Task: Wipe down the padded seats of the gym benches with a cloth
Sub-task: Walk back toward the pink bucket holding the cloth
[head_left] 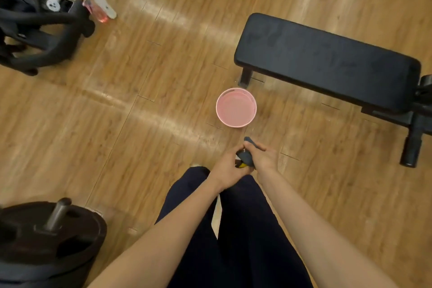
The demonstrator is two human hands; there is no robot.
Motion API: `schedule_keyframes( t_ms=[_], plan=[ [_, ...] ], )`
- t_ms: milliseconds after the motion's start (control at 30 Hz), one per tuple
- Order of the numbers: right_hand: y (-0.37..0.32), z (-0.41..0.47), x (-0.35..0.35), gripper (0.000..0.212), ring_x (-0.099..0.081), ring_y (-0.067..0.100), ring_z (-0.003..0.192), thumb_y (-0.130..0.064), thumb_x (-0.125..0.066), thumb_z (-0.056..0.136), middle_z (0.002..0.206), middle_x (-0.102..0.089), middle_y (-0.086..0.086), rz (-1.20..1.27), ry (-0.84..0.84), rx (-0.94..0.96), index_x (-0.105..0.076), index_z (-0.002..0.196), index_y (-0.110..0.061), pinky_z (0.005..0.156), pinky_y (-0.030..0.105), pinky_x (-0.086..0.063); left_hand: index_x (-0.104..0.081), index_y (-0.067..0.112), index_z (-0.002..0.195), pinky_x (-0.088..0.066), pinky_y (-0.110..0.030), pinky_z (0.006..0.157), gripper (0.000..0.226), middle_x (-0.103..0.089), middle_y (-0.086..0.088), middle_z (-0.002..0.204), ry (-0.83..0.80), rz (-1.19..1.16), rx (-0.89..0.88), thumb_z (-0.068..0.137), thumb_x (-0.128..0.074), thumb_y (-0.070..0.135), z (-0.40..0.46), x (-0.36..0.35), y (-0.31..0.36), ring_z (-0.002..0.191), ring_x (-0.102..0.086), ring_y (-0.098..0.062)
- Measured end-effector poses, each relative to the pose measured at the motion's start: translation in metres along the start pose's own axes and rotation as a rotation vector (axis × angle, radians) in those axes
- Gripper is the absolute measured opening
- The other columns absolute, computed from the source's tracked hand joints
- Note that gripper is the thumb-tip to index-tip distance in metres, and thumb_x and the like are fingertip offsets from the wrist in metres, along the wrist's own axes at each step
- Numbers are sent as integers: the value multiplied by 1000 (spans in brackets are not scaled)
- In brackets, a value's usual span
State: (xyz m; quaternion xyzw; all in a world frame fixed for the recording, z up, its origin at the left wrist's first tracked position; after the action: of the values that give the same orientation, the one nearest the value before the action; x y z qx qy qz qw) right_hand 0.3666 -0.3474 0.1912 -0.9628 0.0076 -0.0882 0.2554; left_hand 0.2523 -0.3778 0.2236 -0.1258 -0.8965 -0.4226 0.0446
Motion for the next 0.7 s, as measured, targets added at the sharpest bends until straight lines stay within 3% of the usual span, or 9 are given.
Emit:
schedule_keyframes(
  t_ms=[133,233,300,400,467,600,700],
  plan=[
    [-15,25,-28,15,-65,23,99,-12,-74,86,106,-67,9,128,69,-90,-63,96,-16,80,32,-56,-56,21,131,-45,-9,86,43,-66,11,116,-40,15,-40,91,-70,13,36,33,13,96,-60,13],
    [-23,44,-50,28,-66,22,92,-9,-76,83,107,-68,11,188,116,-123,-63,108,-10,71,27,-55,-62,18,131,-49,-15,84,41,-71,4,112,-86,0,-1,91,-71,20,66,57,7,95,-66,0],
    [-25,60,-67,32,-67,23,96,-13,-76,84,110,-68,12,231,132,-158,-64,113,-10,79,30,-56,-66,13,124,-52,-23,91,30,-73,-1,111,-104,-68,74,95,-67,20,89,74,-6,101,-68,-9],
    [-27,81,-94,18,-66,22,99,-15,-67,92,111,-68,9,324,118,-196,-67,110,-13,93,36,-54,-69,13,110,-50,-16,83,17,-72,0,104,-84,-175,194,101,-56,19,124,107,-23,91,-67,1],
    [-26,96,-106,18,-65,16,89,-13,-61,96,101,-67,5,371,121,-197,-65,113,-12,85,32,-55,-67,19,102,-51,-19,81,14,-71,3,99,-28,-261,301,103,-54,21,150,131,-40,87,-67,0],
    [-24,137,-119,15,-66,14,82,-9,-59,97,92,-67,5,333,150,-162,-64,110,-8,61,24,-59,-64,23,103,-51,-39,100,8,-71,-2,109,128,-310,478,101,-57,28,200,182,-87,106,-66,-21],
    [-15,177,-132,16,-68,20,92,-7,-59,96,102,-68,10,214,134,-153,-64,111,-9,63,28,-61,-60,14,121,-47,-31,93,21,-65,0,108,201,-189,505,101,-58,21,241,208,-104,101,-61,-16]
  ],
)
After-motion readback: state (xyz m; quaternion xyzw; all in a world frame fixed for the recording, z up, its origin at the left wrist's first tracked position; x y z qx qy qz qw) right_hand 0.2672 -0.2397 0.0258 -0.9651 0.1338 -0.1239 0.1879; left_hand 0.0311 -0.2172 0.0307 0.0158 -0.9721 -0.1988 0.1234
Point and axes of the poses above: each hand's wrist, its own z-axis towards the middle knuckle, its own x-axis out of the back of the hand, y = z × x, the point moved 10 cm from there along z, towards the middle knuckle
